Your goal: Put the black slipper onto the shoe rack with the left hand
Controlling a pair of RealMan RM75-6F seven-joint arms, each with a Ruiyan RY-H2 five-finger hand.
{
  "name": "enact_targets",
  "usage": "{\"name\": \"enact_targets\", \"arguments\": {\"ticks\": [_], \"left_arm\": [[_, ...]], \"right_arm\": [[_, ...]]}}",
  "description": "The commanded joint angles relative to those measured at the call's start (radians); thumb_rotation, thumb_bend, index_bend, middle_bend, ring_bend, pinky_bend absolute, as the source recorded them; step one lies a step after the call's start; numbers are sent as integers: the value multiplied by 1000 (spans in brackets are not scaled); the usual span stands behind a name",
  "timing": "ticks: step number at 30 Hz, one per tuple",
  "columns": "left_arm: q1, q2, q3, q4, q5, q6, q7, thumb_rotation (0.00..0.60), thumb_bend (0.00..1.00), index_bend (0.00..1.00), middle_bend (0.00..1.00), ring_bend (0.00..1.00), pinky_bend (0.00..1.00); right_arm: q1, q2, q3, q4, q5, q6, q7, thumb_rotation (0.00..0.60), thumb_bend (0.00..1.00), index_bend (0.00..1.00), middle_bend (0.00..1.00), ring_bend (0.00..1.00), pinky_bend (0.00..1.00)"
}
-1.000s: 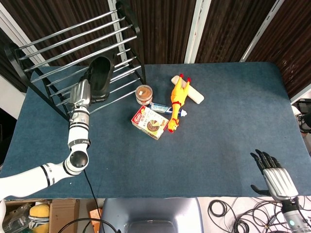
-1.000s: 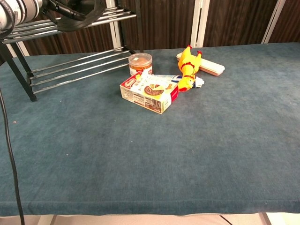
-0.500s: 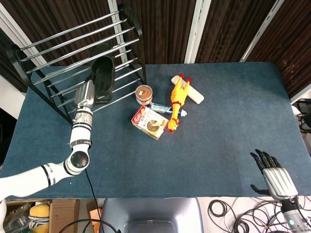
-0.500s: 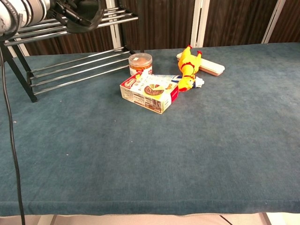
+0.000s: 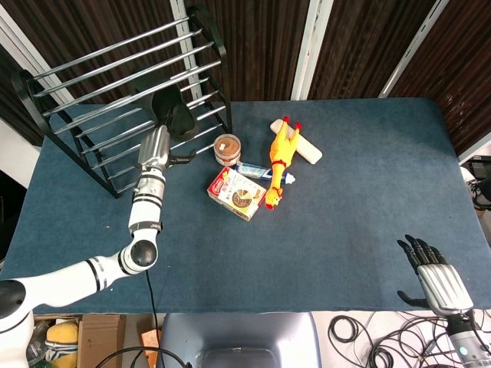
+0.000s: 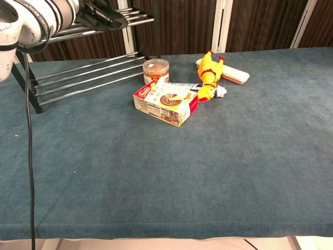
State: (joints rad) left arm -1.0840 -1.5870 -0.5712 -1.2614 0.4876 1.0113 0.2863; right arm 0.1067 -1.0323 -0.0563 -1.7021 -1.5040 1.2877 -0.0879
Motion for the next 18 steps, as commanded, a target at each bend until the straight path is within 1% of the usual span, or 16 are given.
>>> {"name": "enact_targets", "arguments": {"ticks": [1,9,11,13,15,16,17,18], "left_arm": [[-4,-11,1,12,23,12,-13,572,264,0,118,95,261],[7,-1,4,2,47,32,-17,571,267,0,119,84,260],[46,48,23,-88,89,55,-19,575,271,0,119,83,260],[109,118,63,-217,154,76,-27,577,278,0,119,83,259],[183,192,120,-336,236,104,-37,572,281,0,119,83,254],[239,242,165,-409,304,126,-55,572,280,0,119,83,252],[281,278,205,-454,359,141,-67,568,282,0,118,83,249],[338,329,262,-508,435,154,-89,566,283,0,119,83,246]], "right_arm": [[0,1,0,0,-1,0,1,600,121,0,0,0,136],[-1,0,-1,0,-2,1,-1,600,121,0,0,0,136],[-1,-1,-1,1,-2,0,-4,600,121,0,0,0,136],[-1,-1,-1,1,-1,0,-5,600,121,0,0,0,136],[-1,-2,0,2,1,0,-7,600,121,0,0,0,136],[-1,-3,0,1,2,0,-9,600,121,0,0,0,136],[-1,-4,0,1,3,0,-11,600,121,0,0,0,136],[-1,-5,1,0,3,0,-16,600,121,0,0,0,136]]}}
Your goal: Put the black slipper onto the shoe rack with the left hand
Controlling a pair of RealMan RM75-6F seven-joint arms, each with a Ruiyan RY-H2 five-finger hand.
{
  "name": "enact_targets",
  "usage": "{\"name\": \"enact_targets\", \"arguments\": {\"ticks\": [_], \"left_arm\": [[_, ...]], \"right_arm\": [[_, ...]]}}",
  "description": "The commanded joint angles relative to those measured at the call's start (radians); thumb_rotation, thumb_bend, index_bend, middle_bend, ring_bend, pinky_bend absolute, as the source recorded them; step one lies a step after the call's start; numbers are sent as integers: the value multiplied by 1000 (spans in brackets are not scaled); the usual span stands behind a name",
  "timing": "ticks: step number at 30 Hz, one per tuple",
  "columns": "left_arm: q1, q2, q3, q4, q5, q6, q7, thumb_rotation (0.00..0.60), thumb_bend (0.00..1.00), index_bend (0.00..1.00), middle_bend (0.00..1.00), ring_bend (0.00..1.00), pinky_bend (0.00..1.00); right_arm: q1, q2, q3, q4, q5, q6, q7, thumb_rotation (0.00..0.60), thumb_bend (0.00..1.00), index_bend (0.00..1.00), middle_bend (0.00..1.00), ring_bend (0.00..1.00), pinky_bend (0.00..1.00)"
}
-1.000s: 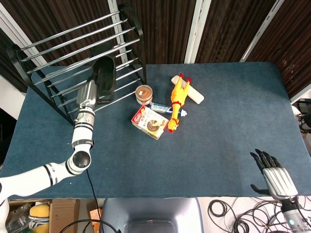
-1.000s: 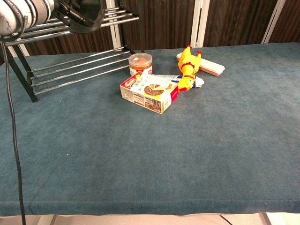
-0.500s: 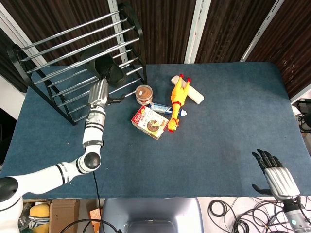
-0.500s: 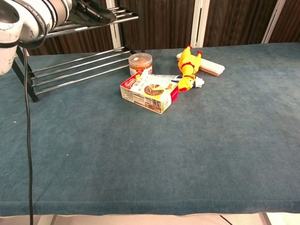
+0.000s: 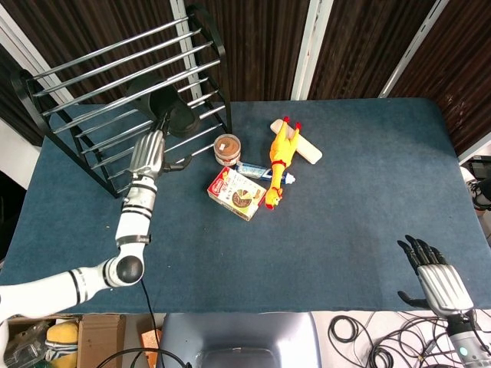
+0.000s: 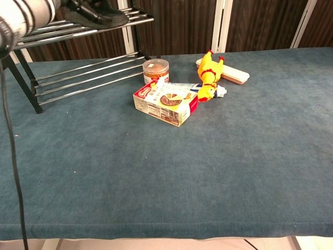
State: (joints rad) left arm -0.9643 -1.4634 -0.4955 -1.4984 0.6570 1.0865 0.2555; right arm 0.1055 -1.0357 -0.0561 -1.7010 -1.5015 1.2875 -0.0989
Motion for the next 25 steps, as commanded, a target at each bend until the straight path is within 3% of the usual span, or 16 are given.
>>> {"name": "enact_targets", "arguments": {"ticks": [1,3,6,10,12,17,25], "left_arm": [[260,239,227,-301,324,93,-81,567,284,0,120,83,243],[352,305,326,-333,477,137,-135,569,287,0,121,84,229],[477,356,444,-291,671,265,-172,577,286,0,119,82,171],[638,336,538,-178,795,459,-197,580,284,0,85,39,125],[701,311,582,-128,811,492,-215,594,284,0,72,13,108],[730,279,619,-43,860,461,-257,600,286,0,66,4,95],[755,270,580,-16,895,497,-283,600,286,0,53,0,91]], "right_arm": [[0,-3,1,-1,1,1,-8,600,121,0,0,0,136],[-1,-8,2,-3,4,2,-19,600,121,0,0,0,137],[-3,-15,2,-5,5,6,-36,600,121,0,0,0,137],[-2,-28,6,-5,13,5,-61,600,121,0,0,0,137],[-1,-35,10,-5,23,3,-77,600,121,0,0,0,137],[3,-50,12,-8,32,-5,-108,600,121,0,0,0,137],[-2,-50,13,-8,35,5,-110,600,121,0,0,0,137]]}}
